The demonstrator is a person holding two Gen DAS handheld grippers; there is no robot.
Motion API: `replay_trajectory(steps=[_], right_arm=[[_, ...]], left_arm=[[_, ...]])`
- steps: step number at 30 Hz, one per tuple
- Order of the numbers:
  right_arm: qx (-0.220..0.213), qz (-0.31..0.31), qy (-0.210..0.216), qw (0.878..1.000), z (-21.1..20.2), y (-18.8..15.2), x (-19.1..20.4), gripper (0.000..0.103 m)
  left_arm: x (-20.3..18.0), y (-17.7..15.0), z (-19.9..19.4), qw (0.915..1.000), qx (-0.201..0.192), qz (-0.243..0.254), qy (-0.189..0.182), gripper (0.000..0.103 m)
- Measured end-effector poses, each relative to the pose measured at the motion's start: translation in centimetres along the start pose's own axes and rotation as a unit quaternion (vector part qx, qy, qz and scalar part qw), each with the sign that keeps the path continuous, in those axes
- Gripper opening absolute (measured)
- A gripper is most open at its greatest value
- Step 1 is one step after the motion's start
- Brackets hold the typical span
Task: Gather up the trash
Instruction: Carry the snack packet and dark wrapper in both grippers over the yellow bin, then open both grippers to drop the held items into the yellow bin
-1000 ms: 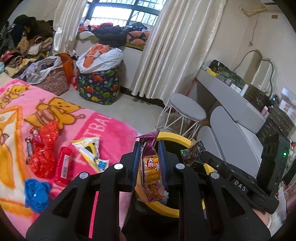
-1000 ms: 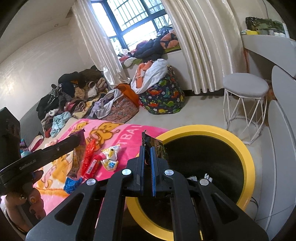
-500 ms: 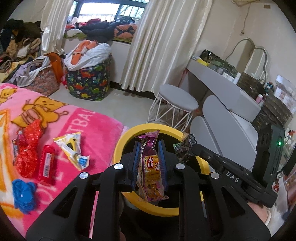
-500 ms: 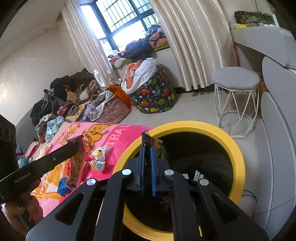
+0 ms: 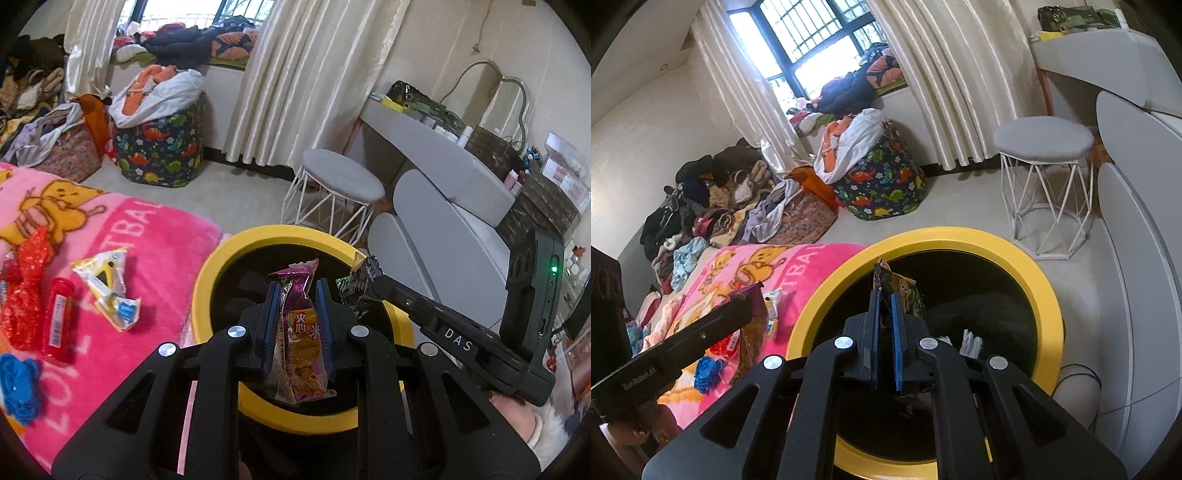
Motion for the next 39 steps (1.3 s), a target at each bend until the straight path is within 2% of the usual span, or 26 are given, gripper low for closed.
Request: replay_trajectory(steps=[16,26,27,29,30,31,32,34,35,36,39], right_arm=[[0.01,0.021,-0.018,1.0,0.4,-0.8,-2.5,0.007],[0.02,0.023,-0.02,0.999,0.8,-1.1,-2.8,0.008],[0.02,0.022,-0.02,0.999,0.9,-1.1,-2.8,0.009],[0.02,0.022,-0.019,0.999,0.9,-1.1,-2.7,0.018],[0.019,0.021,-0.019,0.999,0.9,-1.1,-2.7,0.028],[0.017,0.019,-0.02,0.999,0.8,-1.1,-2.5,0.036],[0.016,0.017,-0.02,1.0,0.8,-1.0,-2.4,0.037],[0.017,0.013,-0.02,1.0,0.9,-1.0,-2.2,0.039],[0.016,0.01,-0.022,1.0,0.8,-1.0,-2.1,0.041],[0.015,0.008,-0.022,1.0,0.8,-0.9,-2.0,0.046],[0.013,0.001,-0.021,1.0,0.7,-0.8,-1.6,0.05]], left_arm=[[-0.8,-0.5,3.8,0.9995,0.03,0.009,-0.004,0.014],[-0.5,-0.4,4.6,0.9993,0.035,0.005,-0.007,0.015],[-0.5,-0.4,4.5,0.9994,0.034,0.005,-0.004,0.022],[-0.3,-0.2,4.4,0.9996,0.028,0.004,0.001,0.049],[-0.2,0.0,4.2,0.9997,0.025,0.002,0.002,0.055],[0.0,0.1,4.0,0.9998,0.021,0.0,0.004,0.065],[0.1,0.2,3.8,0.9998,0.016,-0.001,0.008,0.075],[0.5,0.5,3.3,0.9999,0.007,-0.004,0.014,0.087],[0.7,0.6,3.0,0.9999,0.002,-0.006,0.016,0.09],[0.8,0.7,2.8,0.9998,-0.001,-0.007,0.018,0.091],[1.5,1.0,2.1,0.9996,-0.009,-0.01,0.026,0.092]])
Point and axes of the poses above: each gripper's, at about its wrist camera, not at the fingertips, and z roughly the way its jaws point, x to its left, y to its top, the point moved 8 cm from there along z, roughly the way its jaws point, and after that the axes turned 12 degrees about y, right-handed, at the moved point
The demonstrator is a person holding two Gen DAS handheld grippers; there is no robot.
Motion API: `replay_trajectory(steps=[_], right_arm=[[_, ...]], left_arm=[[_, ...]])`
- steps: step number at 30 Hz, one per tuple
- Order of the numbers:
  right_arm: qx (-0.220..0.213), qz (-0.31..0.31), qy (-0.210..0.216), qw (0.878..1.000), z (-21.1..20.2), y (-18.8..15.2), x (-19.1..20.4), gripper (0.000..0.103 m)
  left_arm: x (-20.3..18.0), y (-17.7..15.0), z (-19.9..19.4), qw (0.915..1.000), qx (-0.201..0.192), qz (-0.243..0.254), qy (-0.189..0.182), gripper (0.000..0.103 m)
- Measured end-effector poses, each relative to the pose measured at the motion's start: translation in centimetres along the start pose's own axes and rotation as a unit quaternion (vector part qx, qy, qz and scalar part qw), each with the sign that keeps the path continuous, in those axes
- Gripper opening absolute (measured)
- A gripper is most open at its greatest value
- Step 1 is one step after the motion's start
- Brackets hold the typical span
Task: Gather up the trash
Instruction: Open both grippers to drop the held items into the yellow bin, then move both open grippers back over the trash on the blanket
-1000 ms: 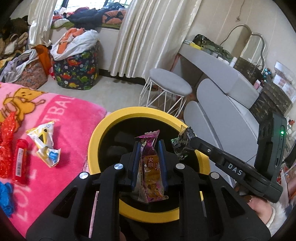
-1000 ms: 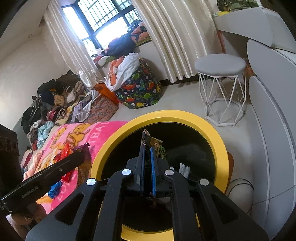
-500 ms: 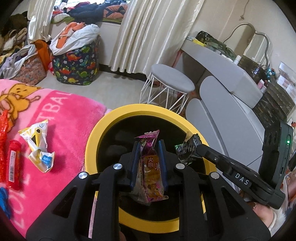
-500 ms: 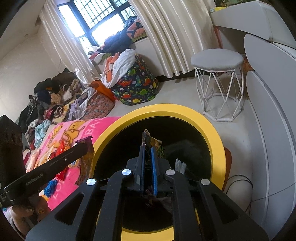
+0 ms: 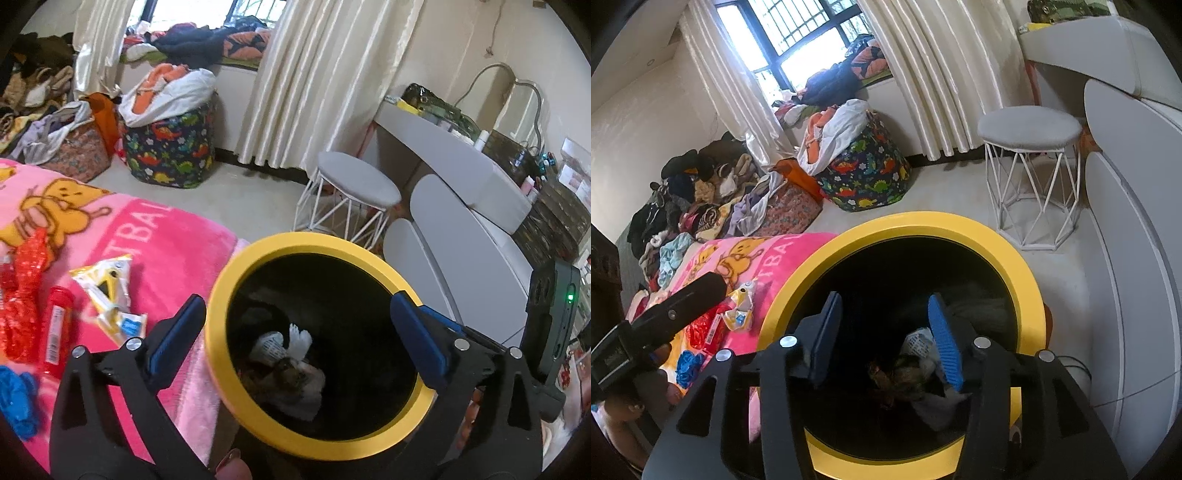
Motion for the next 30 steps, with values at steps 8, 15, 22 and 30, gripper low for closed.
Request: replay_trajectory(steps=[8,15,22,30], right_arm=[[-0.008,-0.012,0.011,1.0,-0.4,0.4,1.4,0.062],[-0.007,-0.032,0.017,0.999,-0.5,0.5,3.0,0.064],[-0.006,-0.049,0.028,0.998,-0.5,0.7,4.5,0.066],[0.0,-0.069,0.043,0.997,0.0,0.4,6.9,0.068]], left_arm=[[1.6,0.6,-1.7,0.9996,-0.018,-0.012,0.016,0.092],[2.7,1.0,-3.0,0.9991,-0.03,-0.019,0.024,0.092],[4.3,1.0,-4.2,0.9982,-0.041,-0.027,0.035,0.092],[6.1,1.5,-5.5,0.9966,-0.053,-0.04,0.048,0.092]])
Point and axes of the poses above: each gripper's, at about its wrist camera, not at the fingertips, and z roughly the way its jaws point, x to its left, y to its top, the point moved 8 cm from there along z, roughly the way its jaws point, and after that the axes turned 12 degrees about y, right-handed, at the moved point
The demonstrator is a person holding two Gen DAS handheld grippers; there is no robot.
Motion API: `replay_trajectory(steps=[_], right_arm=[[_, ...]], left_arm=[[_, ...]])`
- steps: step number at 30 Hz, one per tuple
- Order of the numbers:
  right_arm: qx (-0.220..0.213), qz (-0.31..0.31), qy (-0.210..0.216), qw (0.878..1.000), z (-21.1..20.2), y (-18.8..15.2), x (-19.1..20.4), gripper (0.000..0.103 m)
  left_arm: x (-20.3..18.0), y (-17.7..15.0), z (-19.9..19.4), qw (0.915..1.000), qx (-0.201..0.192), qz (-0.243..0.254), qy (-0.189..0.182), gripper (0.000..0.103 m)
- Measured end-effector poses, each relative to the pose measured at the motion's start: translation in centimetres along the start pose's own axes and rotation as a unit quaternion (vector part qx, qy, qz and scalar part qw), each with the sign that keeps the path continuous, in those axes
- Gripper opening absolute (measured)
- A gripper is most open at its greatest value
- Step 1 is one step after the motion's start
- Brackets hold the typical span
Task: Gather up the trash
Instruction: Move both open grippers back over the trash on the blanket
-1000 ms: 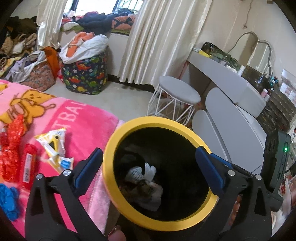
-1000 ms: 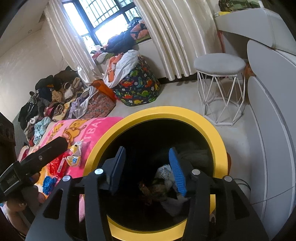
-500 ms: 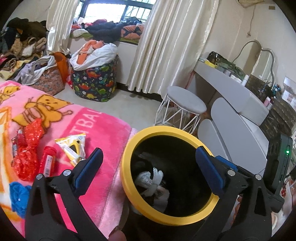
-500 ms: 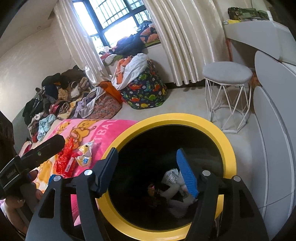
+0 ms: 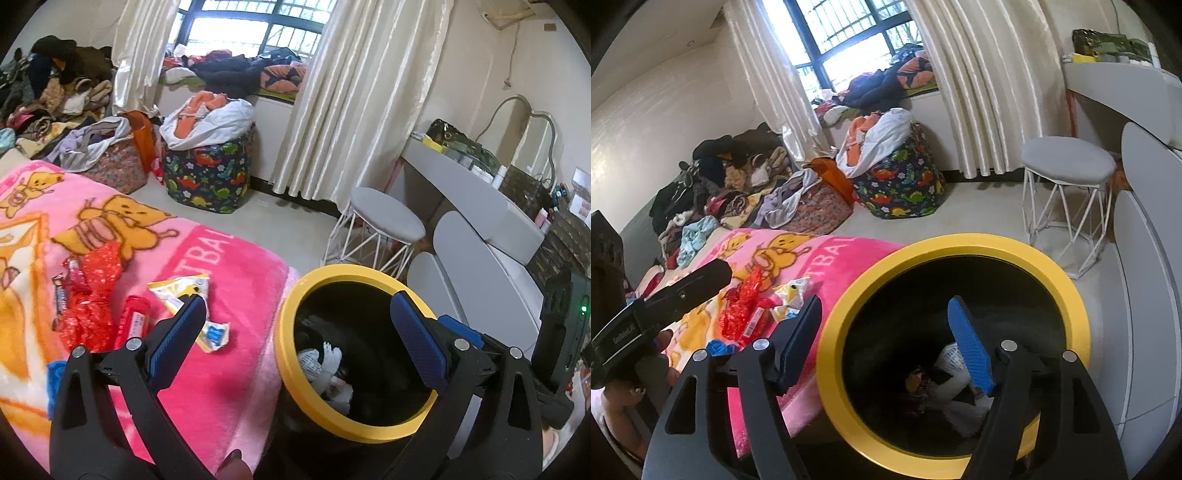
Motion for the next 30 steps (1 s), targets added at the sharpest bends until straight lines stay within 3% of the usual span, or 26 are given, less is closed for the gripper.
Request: replay_trajectory(steps=[30], right_arm=[[0.063,-0.092,0.054,0.992,5.4,-0.8,8.9,0.07]], left_arm=[[10.3,0.7,-2.4,0.9948,-0.022,-0.08,0.059,0.092]])
Point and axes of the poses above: each gripper's, at about its wrist camera, not at the fingertips, and z roughly the way its jaws point, x to its left, y to its top, the point moved 8 cm from there along z, roughly the way its jaws point, and after that the axes turned 12 degrees about y, right-handed, at the moved point
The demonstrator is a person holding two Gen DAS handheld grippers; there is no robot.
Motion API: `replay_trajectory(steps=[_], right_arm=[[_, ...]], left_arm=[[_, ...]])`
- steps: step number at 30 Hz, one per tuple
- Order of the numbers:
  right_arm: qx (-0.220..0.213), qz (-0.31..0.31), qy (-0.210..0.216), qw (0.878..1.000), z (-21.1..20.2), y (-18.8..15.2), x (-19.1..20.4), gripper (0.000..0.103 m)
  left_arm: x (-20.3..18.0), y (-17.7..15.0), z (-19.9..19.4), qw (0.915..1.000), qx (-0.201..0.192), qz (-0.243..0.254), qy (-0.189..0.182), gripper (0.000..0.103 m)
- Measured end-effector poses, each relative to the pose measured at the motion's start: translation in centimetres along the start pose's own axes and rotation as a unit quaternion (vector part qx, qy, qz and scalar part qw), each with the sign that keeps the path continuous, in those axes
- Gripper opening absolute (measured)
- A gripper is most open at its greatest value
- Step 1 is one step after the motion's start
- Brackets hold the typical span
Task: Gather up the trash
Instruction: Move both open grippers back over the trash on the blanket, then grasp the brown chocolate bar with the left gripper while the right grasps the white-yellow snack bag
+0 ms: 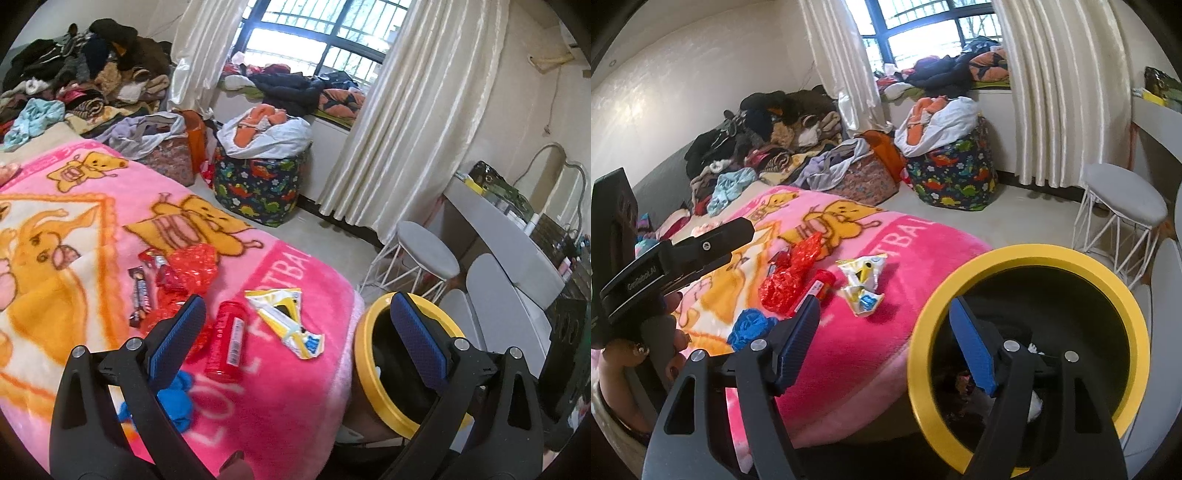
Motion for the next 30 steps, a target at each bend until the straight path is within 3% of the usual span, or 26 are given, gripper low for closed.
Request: replay_trajectory(steps=[15,25,30], right_arm=[[0.059,-0.052,0.015,0.997,6.0,0.4,2.5,0.073],[0.1,-0.063,0.008,0.993,10.6,0.3,1.8,0.073],[0.113,-0.068,0.002,0.991,12.4,0.4,1.1,0.073]], left_arm=[[7.3,-0.7,1.0,0.997,0.017,-0.05,0.055,0.092],[11.9,-2.0,3.5,0.9901,0.06,-0.095,0.084,0.092],[13.4,-2.3,5.4,0.9861,0.083,-0.117,0.084,0.08]])
Point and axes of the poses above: each gripper's, at about its wrist camera, not at the fingertips, and z roughly the way its jaws point, x to its left, y to its top, the point moved 8 cm from there along z, roughly the way its jaws point, and after that the axes turned 12 degrees about y, right-handed, at the moved point
